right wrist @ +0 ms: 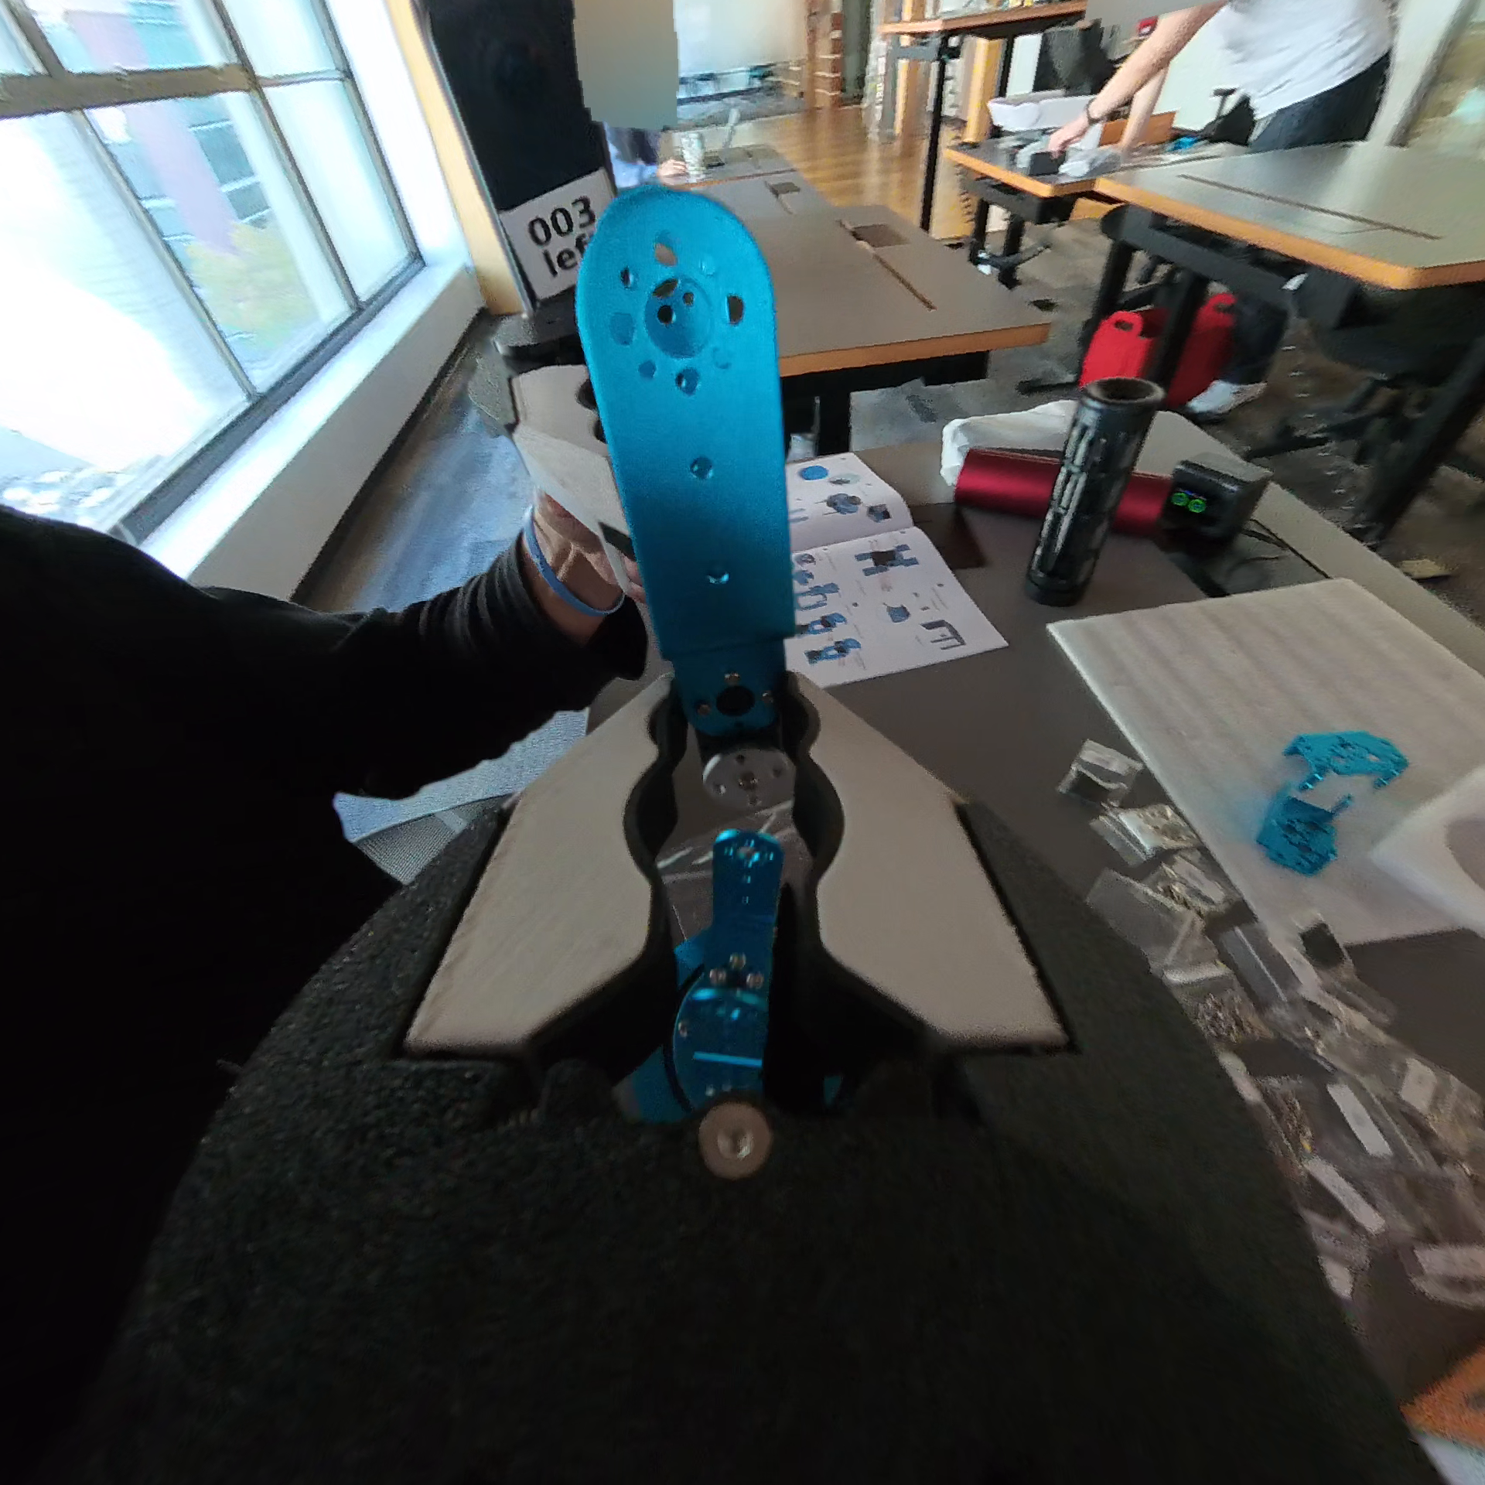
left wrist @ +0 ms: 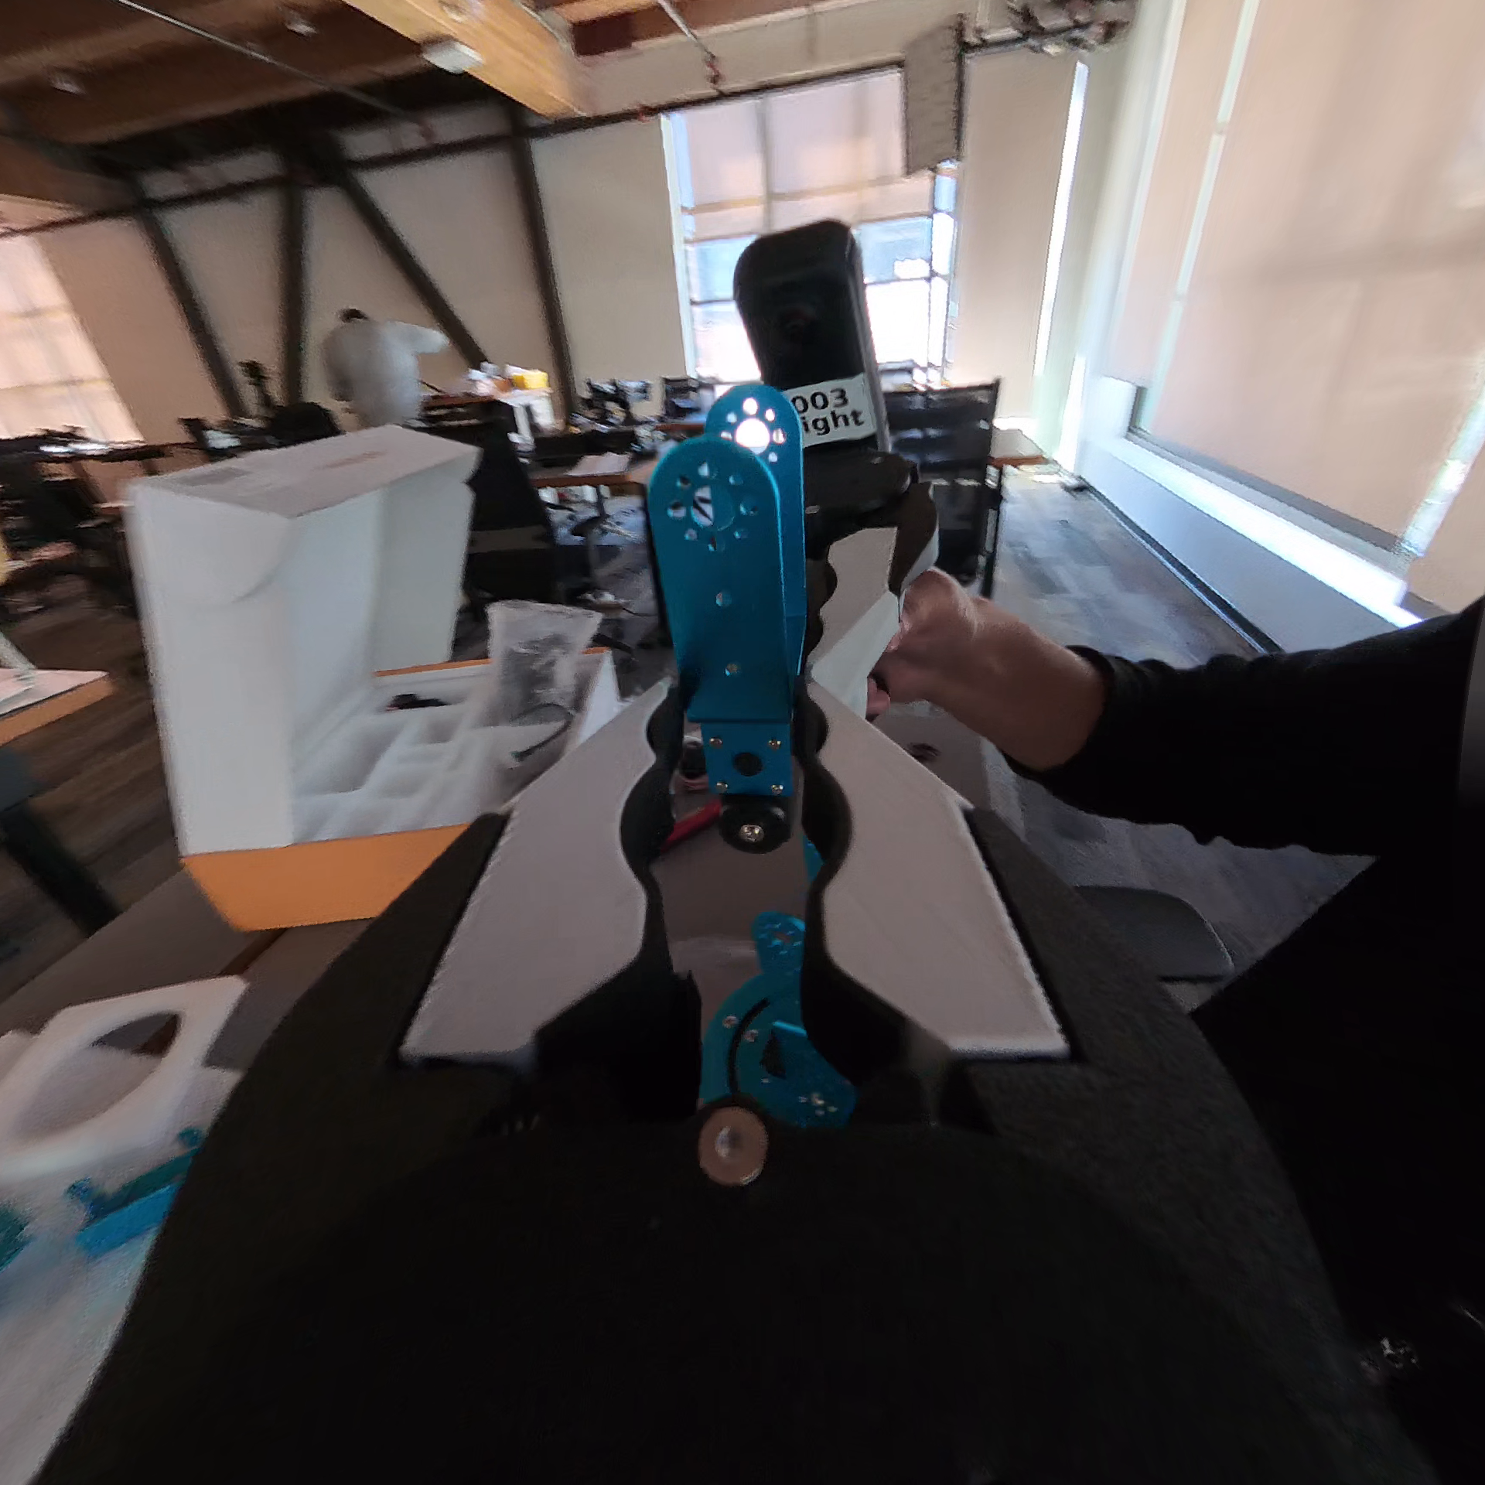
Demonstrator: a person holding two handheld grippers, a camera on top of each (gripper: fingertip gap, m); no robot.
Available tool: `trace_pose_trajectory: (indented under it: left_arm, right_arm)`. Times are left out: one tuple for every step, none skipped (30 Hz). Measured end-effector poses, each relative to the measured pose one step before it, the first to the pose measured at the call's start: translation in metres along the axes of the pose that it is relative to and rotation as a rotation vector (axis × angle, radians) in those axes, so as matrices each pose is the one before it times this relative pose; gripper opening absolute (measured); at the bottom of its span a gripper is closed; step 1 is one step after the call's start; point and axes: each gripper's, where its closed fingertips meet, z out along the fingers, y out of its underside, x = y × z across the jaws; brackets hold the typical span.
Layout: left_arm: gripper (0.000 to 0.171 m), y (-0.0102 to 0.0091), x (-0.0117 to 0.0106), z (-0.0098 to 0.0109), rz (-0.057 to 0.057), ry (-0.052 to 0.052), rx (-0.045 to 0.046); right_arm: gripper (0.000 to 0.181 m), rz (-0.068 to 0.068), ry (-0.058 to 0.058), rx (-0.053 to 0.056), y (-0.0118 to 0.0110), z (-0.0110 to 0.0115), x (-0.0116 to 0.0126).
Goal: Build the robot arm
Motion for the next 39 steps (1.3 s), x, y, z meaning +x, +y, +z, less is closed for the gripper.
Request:
trace_pose_trajectory:
  left_arm:
    - [0.025, 0.00324, 0.00510, 0.00425, 0.0012, 0.0231, -0.01722]
    - [0.024, 0.00495, 0.00436, 0.00374, -0.0017, 0.0270, -0.02661]
    - [0.024, 0.00526, 0.00466, 0.00325, -0.0101, 0.0393, -0.02529]
    - [0.024, 0.00420, 0.00399, 0.00288, -0.0221, 0.0452, -0.01772]
    - [0.024, 0.00286, 0.00197, 0.00253, -0.0296, 0.0385, -0.00616]
    - [0.024, 0.00199, 0.00089, 0.00214, -0.0273, 0.0334, 0.00001]
    - [0.024, 0.00128, 0.00066, 0.00193, -0.0276, 0.0323, 0.00415]
    - [0.024, 0.00080, 0.00016, 0.00197, -0.0281, 0.0286, 0.00654]
    - [0.024, 0.00064, -0.00059, 0.00192, -0.0250, 0.0235, 0.00610]
    - [0.024, 0.00073, -0.00120, 0.00151, -0.0173, 0.0190, 0.00232]
    - [0.024, 0.00111, -0.00201, 0.00133, -0.0061, 0.0133, -0.00239]
    - [0.024, 0.00083, -0.00293, 0.00115, -0.0044, 0.0068, -0.00179]
    - [0.024, 0.00091, -0.00271, 0.00122, -0.0051, 0.0082, -0.00337]
    - [0.024, 0.00049, -0.00240, 0.00101, -0.0063, 0.0094, -0.00255]
    - [0.024, 0.00056, -0.00225, 0.00070, -0.0020, 0.0095, -0.00487]
    - [0.024, 0.00045, -0.00172, 0.00040, 0.0045, 0.0079, -0.00712]
    - [0.024, 0.00076, -0.00127, 0.00017, 0.0064, 0.0082, -0.00865]
    - [0.024, 0.00004, -0.00087, -0.00024, 0.0043, 0.0075, -0.00491]
    - [0.024, 0.00043, -0.00067, -0.00044, 0.0056, 0.0048, -0.00616]
    - [0.024, 0.00075, -0.00060, -0.00099, 0.0051, 0.0034, -0.00641]
    - [0.024, 0.00085, -0.00062, -0.00134, 0.0004, 0.0039, -0.00192]
    - [0.024, 0.00154, -0.00026, -0.00174, -0.0014, 0.0075, -0.00256]
    - [0.024, 0.00238, -0.00017, -0.00182, -0.0013, 0.0090, -0.00278]
    - [0.024, 0.00313, -0.00026, -0.00165, -0.0030, 0.0073, -0.00397]
    - [0.024, 0.00307, -0.00058, -0.00149, -0.0037, 0.0035, -0.00345]
    - [0.024, 0.00286, -0.00096, -0.00125, -0.0028, -0.0005, -0.00261]
    - [0.024, 0.00241, -0.00055, -0.00088, 0.0000, 0.0008, -0.00129]
    - [0.024, 0.00166, 0.00023, -0.00028, -0.0028, 0.0053, 0.00149]
    - [0.024, 0.00103, 0.00038, 0.00021, -0.0056, 0.0055, 0.00194]
    - [0.024, 0.00120, -0.00003, 0.00080, -0.0026, 0.0005, -0.00157]
    - [0.024, 0.00138, 0.00005, 0.00121, 0.0013, -0.0026, -0.00773]
    - [0.024, 0.00110, 0.00022, 0.00101, 0.0071, -0.0046, -0.00927]
    - [0.024, 0.00055, 0.00064, 0.00087, 0.0108, -0.0057, -0.00811]
    - [0.024, -0.00018, 0.00051, 0.00038, 0.0079, -0.0048, -0.00509]
    - [0.024, -0.00020, -0.00007, -0.00007, 0.0085, -0.0069, -0.00635]
    - [0.024, -0.00007, -0.00011, -0.00035, 0.0094, -0.0053, -0.00656]
    - [0.024, -0.00011, -0.00005, -0.00043, 0.0044, -0.0016, -0.00375]
    - [0.025, -0.00006, 0.00000, -0.00025, 0.0007, -0.0013, -0.00145]
    - [0.025, 0.00034, 0.00016, 0.00002, -0.0007, 0.0004, -0.00100]
  right_arm:
    - [0.022, -0.0091, 0.0278, -0.0066, 0.00517, -0.00463, -0.00255]
    - [0.023, -0.0117, 0.0344, -0.0102, 0.00600, -0.00416, -0.00161]
    - [0.024, -0.0104, 0.0250, -0.0113, 0.00648, -0.00316, -0.00295]
    - [0.024, -0.0031, 0.0179, -0.0057, 0.00558, -0.00232, -0.00335]
    - [0.023, 0.0040, 0.0207, 0.0064, 0.00326, -0.00203, -0.00198]
    - [0.023, 0.0109, 0.0154, 0.0087, 0.00203, -0.00187, -0.00141]
    - [0.023, 0.0089, 0.0071, 0.0073, 0.00129, -0.00180, -0.00148]
    - [0.023, 0.0046, 0.0062, 0.0101, 0.00010, -0.00214, -0.00083]
    - [0.024, 0.0048, 0.0057, 0.0076, -0.00006, -0.00188, 0.00007]
    - [0.024, 0.0071, 0.0045, 0.0060, -0.00027, -0.00137, 0.00072]
    - [0.024, 0.0093, 0.0060, 0.0124, -0.00105, -0.00120, 0.00184]
    - [0.024, 0.0165, 0.0063, 0.0095, -0.00060, -0.00085, 0.00271]
    - [0.024, 0.0213, -0.0023, 0.0027, 0.00060, -0.00041, 0.00225]
    - [0.024, 0.0207, -0.0045, 0.0050, 0.00059, -0.00023, 0.00196]
    - [0.024, 0.0183, -0.0073, 0.0078, 0.00019, -0.00033, 0.00162]
    - [0.024, 0.0189, -0.0080, 0.0071, 0.00014, -0.00007, 0.00145]
    - [0.024, 0.0144, -0.0100, 0.0060, -0.00008, -0.00015, 0.00067]
    - [0.024, 0.0084, -0.0093, 0.0093, -0.00071, -0.00007, 0.00029]
    - [0.024, 0.0112, -0.0094, 0.0037, -0.00018, 0.00046, 0.00028]
    - [0.024, 0.0136, -0.0078, -0.0023, 0.00036, 0.00106, 0.00020]
    - [0.024, 0.0076, -0.0041, -0.0026, 0.00044, 0.00169, 0.00022]
    - [0.024, 0.0031, -0.0053, -0.0050, 0.00083, 0.00188, -0.00029]
    - [0.024, 0.0052, -0.0061, -0.0098, 0.00134, 0.00198, -0.00031]
    - [0.024, 0.0061, -0.0042, -0.0143, 0.00234, 0.00219, -0.00008]
    - [0.023, 0.0020, 0.0004, -0.0163, 0.00294, 0.00244, 0.00072]
    - [0.024, -0.0031, 0.0069, -0.0117, 0.00257, 0.00205, 0.00136]
    - [0.025, -0.0030, 0.0032, -0.0054, 0.00141, 0.00120, 0.00066]
    - [0.025, 0.0027, -0.0056, 0.0002, 0.00057, 0.00023, -0.00061]
    - [0.023, 0.0056, -0.0044, -0.0029, 0.00111, -0.00013, -0.00049]
    - [0.024, 0.0000, 0.0026, -0.0018, 0.00117, -0.00059, 0.00019]
    - [0.023, -0.0046, 0.0043, -0.0015, 0.00160, -0.00076, 0.00032]
    - [0.023, -0.0025, 0.0015, -0.0005, 0.00176, -0.00039, -0.00006]
    - [0.023, -0.0007, -0.0026, 0.0025, 0.00130, -0.00037, -0.00036]
    - [0.024, -0.0001, -0.0053, 0.0087, -0.00011, -0.00029, -0.00035]
    - [0.023, 0.0000, -0.0026, 0.0065, -0.00034, 0.00004, 0.00035]
    - [0.024, -0.0001, -0.0040, 0.0036, -0.00020, 0.00040, 0.00026]
    - [0.024, -0.0009, -0.0052, 0.0012, -0.00007, 0.00042, -0.00009]
    - [0.023, -0.0011, -0.0029, -0.0003, 0.00001, 0.00023, -0.00001]
    - [0.024, -0.0024, -0.0031, -0.0019, 0.00016, -0.00008, -0.00035]
